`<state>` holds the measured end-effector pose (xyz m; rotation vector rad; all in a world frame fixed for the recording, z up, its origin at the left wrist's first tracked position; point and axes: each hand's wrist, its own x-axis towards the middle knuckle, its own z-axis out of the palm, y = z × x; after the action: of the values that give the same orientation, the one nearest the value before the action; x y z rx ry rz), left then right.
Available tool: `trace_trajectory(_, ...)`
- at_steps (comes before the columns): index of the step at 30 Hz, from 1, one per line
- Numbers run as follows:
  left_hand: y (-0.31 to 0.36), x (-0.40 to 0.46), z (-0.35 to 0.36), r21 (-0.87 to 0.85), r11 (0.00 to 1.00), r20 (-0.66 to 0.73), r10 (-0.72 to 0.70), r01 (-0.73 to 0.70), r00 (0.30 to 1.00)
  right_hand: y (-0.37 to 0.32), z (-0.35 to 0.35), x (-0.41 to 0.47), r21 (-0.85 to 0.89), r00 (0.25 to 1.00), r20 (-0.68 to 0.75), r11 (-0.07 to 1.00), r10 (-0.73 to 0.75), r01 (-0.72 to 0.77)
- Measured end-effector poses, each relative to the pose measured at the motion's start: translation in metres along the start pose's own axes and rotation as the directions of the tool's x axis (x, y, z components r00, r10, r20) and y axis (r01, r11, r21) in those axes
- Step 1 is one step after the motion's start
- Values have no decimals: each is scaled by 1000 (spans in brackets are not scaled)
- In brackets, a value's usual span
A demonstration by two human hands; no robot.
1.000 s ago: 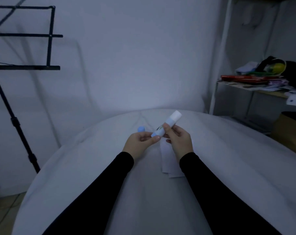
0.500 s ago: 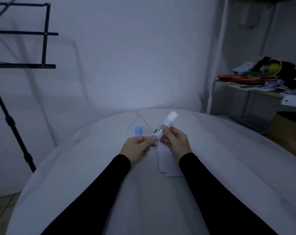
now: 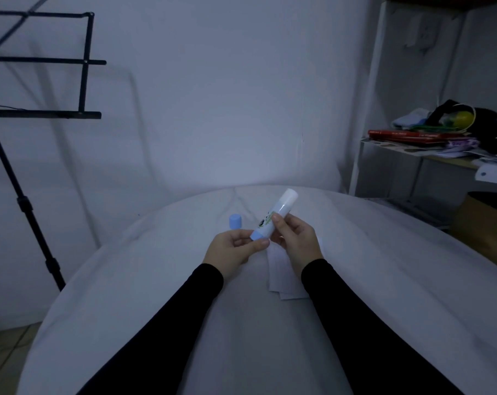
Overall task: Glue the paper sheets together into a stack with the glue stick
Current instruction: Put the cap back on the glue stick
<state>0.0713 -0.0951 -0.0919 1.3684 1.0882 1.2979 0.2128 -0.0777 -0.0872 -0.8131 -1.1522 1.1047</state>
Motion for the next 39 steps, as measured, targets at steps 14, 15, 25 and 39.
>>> trace_trajectory(14, 3, -3, 3, -192, 971, 143, -115, 141, 983, -1, -1, 2, 116, 999, 37, 993, -9, 4)
trace_trajectory(15, 2, -2, 2, -163, 981, 129, -84, 104, 988, 1, -2, 2, 101, 1000, 25, 995, -10, 8)
trace_trajectory(25, 0, -1, -3, 98, 995, -4, 30, -29, 1000, 0, -1, 2, -53, 1000, 10, 998, -17, 17)
trace_trajectory(39, 2, -1, -12, -11, 997, 200, -74, 78, 977, -3, -2, 3, -48, 994, 104, 999, 14, -9)
